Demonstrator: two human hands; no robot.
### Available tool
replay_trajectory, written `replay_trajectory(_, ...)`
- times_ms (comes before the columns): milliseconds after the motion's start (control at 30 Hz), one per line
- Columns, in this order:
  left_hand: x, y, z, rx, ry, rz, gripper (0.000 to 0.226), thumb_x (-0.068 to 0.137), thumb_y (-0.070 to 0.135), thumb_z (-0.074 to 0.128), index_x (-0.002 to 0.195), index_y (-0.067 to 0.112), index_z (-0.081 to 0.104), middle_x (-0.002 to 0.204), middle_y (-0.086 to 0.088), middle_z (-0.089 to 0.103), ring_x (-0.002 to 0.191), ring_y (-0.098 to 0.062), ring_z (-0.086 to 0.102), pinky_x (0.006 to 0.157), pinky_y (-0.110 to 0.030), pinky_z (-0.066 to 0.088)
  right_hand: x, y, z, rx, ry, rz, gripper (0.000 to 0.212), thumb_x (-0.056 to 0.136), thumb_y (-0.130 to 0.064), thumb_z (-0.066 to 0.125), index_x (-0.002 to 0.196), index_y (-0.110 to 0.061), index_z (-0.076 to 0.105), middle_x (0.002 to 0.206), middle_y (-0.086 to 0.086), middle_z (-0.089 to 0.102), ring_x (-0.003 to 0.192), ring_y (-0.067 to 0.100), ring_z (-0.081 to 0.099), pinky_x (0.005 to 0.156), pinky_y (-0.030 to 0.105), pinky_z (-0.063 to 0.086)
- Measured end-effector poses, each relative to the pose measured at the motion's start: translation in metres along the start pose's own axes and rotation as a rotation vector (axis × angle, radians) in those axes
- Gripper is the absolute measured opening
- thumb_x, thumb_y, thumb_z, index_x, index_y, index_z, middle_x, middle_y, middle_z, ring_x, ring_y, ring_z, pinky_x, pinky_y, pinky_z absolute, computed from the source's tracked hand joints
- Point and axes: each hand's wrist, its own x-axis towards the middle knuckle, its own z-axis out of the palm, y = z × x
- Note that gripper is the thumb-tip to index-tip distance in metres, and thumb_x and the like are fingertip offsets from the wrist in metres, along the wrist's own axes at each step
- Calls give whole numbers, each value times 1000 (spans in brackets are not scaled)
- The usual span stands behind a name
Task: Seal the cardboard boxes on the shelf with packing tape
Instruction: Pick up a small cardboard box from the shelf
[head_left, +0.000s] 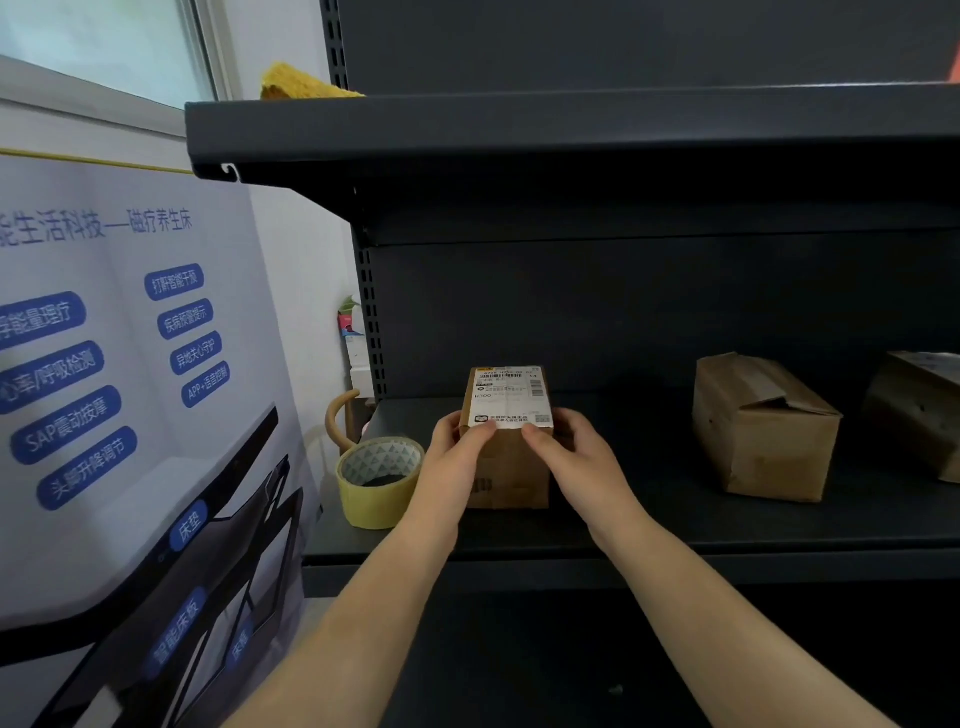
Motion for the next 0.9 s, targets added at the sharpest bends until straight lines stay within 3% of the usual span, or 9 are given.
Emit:
replay_trajectory(67,-3,0,0,-5,0,19,25,91,25,54,113,27,44,100,5,56,92,-9,53,71,-25,47,0,1,1,-24,11,-11,53,88,-36,58,136,-22,39,136,-2,47,119,12,45,84,20,39)
replay_trajectory(233,-7,0,1,-7,-9,59,29,91,23,55,117,25,44,101,8,56,93,-7,53,74,-25,48,0,2,3,-33,30,-32,55,86,-37,61,135,-23,40,134,-3,49,122,14,46,92,27,41)
replay_trajectory(500,-16,2,2,-4,-27,225,34,90,19,55,122,25,47,118,3,59,111,-13,54,95,-34,46,-8,-2,0,7,49,-187,51,85,-33,63,131,-25,43,129,-9,52,114,4,48,82,13,40)
replay_trajectory(700,-27,4,-2,46,-33,422,40,88,15,55,125,27,44,123,8,56,111,-5,53,81,-12,50,-22,-8,-4,14,63,-297,53,82,-33,66,128,-32,41,123,-18,51,114,0,47,87,14,41)
replay_trajectory(800,-36,6,-3,40,-38,521,45,82,23,64,120,34,44,122,12,55,109,3,54,79,-10,48,-32,-13,-6,64,36,-360,53,75,-36,69,121,-39,42,119,-24,53,113,-4,50,89,16,46)
replay_trajectory(900,-46,7,-2,29,-25,595,48,77,27,60,121,36,42,123,14,55,112,6,52,80,-10,46,-41,-15,-8,81,28,-416,53,69,-45,69,115,-45,43,118,-26,54,114,-9,49,89,15,47)
